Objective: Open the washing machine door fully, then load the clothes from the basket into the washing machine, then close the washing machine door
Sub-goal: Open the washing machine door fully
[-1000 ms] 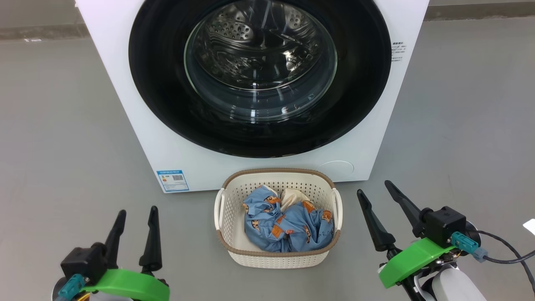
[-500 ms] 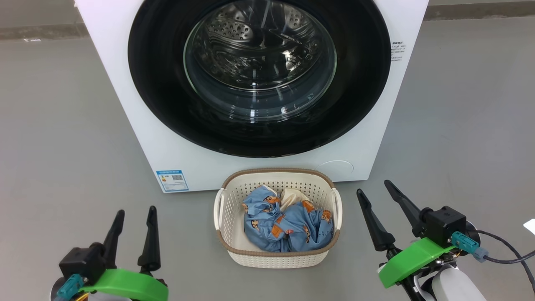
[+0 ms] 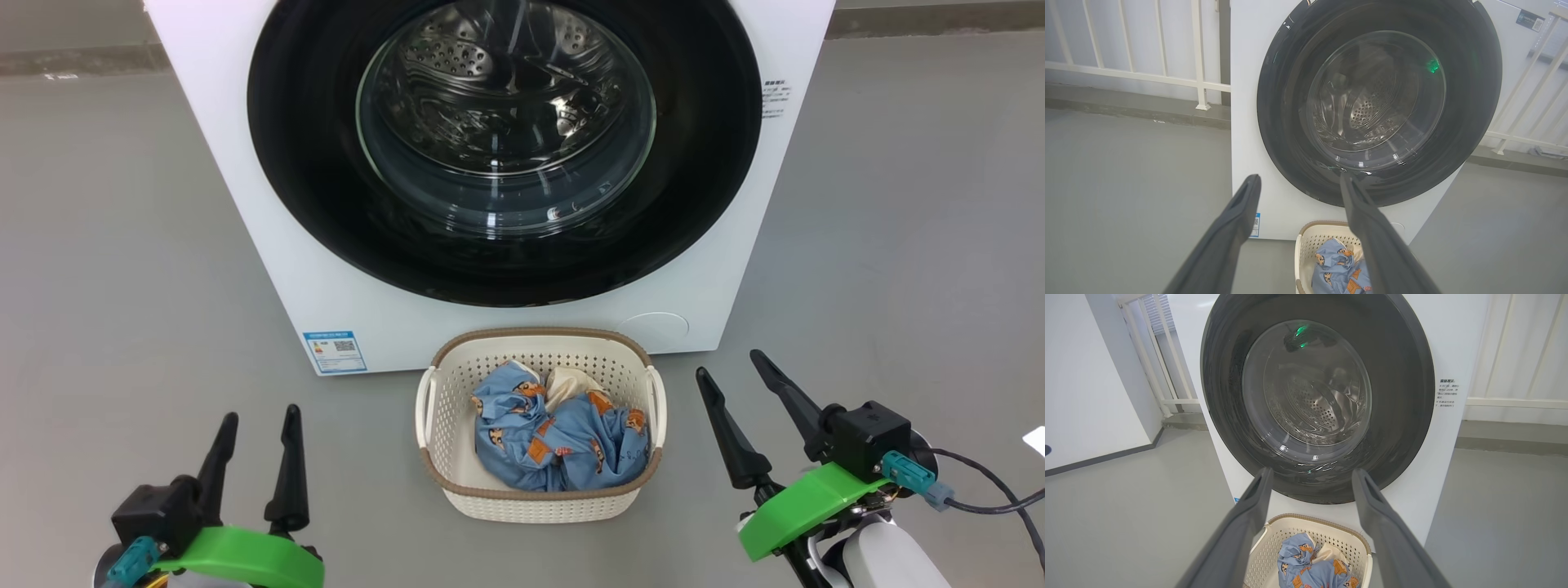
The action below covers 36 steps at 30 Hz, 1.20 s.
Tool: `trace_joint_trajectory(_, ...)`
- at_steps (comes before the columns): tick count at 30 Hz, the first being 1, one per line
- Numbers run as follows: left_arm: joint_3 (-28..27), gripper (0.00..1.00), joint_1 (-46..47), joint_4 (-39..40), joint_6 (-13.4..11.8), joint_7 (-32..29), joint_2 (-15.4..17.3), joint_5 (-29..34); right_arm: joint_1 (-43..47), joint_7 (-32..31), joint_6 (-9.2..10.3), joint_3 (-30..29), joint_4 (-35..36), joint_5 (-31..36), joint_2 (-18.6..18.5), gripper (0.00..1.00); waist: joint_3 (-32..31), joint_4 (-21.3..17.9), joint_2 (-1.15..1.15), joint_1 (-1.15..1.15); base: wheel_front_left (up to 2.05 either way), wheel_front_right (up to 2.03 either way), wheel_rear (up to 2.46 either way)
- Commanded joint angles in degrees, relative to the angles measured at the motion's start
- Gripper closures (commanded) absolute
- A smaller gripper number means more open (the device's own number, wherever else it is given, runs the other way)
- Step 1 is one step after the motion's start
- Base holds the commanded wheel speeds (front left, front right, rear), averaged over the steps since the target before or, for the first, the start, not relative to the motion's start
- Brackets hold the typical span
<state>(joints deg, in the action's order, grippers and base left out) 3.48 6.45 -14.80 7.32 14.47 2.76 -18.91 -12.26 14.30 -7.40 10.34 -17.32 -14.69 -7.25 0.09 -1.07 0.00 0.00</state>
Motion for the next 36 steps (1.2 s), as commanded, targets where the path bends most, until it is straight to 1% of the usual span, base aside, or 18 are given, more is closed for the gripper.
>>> trace_joint_trajectory(1,-2.0,0.0,2.7,1.1,-0.2,0.5,1.0,0.5,-2.0,0.7,-0.09,1.2,1.6,-0.4,0.1,0.0,0.0,0.0,0.0,0.0,0.51,0.51,-1.02)
trace_joint_trajectory(7,-2.2,0.0,2.8,1.0,-0.3,0.5,1.0,0.8,-2.0,0.7,-0.09,1.3,1.6,-0.4,0.1,0.0,0.0,0.0,0.0,0.0,0.76,0.76,-1.52)
trace_joint_trajectory(17,-2.5,0.0,2.8,1.7,-0.2,0.5,0.8,0.1,-2.2,0.7,-0.09,1.2,1.5,-0.5,0.1,0.0,0.1,-0.3,0.0,0.0,1.15,1.15,-2.29)
trace_joint_trajectory(22,-2.5,0.0,2.7,1.9,-0.1,0.5,0.7,-0.1,-2.2,0.7,-0.09,1.1,1.5,-0.5,0.2,0.0,0.1,-0.4,0.0,0.0,0.8,0.8,-1.61)
trace_joint_trajectory(28,-2.5,0.0,2.7,1.6,0.0,0.5,0.7,-0.2,-2.1,0.7,-0.09,1.0,1.5,-0.6,0.3,0.0,0.1,-0.4,0.0,0.0,0.37,0.37,-0.74)
trace_joint_trajectory(36,-2.6,0.0,2.7,1.7,0.0,0.5,0.6,0.0,-2.0,0.7,-0.09,1.1,1.6,-0.6,0.2,0.0,0.1,-0.4,0.0,0.0,0.01,0.01,-0.03)
